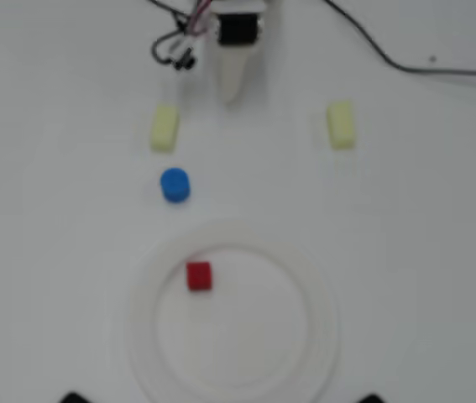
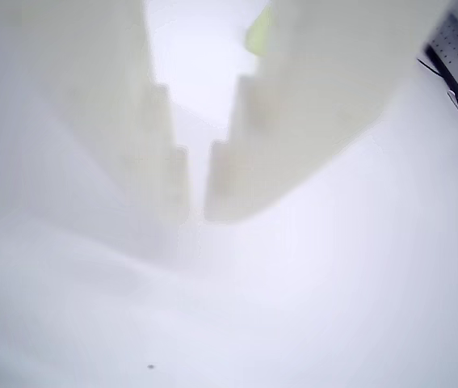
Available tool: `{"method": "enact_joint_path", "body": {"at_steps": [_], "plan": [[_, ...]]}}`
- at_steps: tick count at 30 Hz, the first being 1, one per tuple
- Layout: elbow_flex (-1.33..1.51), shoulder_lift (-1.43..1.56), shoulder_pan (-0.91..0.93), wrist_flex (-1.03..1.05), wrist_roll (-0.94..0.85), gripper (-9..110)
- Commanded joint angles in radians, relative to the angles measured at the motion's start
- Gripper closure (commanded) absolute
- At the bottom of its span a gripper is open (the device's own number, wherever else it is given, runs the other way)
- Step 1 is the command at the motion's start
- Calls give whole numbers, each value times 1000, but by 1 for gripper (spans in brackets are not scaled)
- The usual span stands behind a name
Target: Grasp a red block and put it in the dish.
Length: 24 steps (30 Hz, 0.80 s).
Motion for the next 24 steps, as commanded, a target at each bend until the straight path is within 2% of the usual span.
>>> {"method": "enact_joint_path", "body": {"at_steps": [1, 24], "plan": [[60, 164, 43, 74, 34, 101], [60, 163, 51, 74, 37, 101]]}}
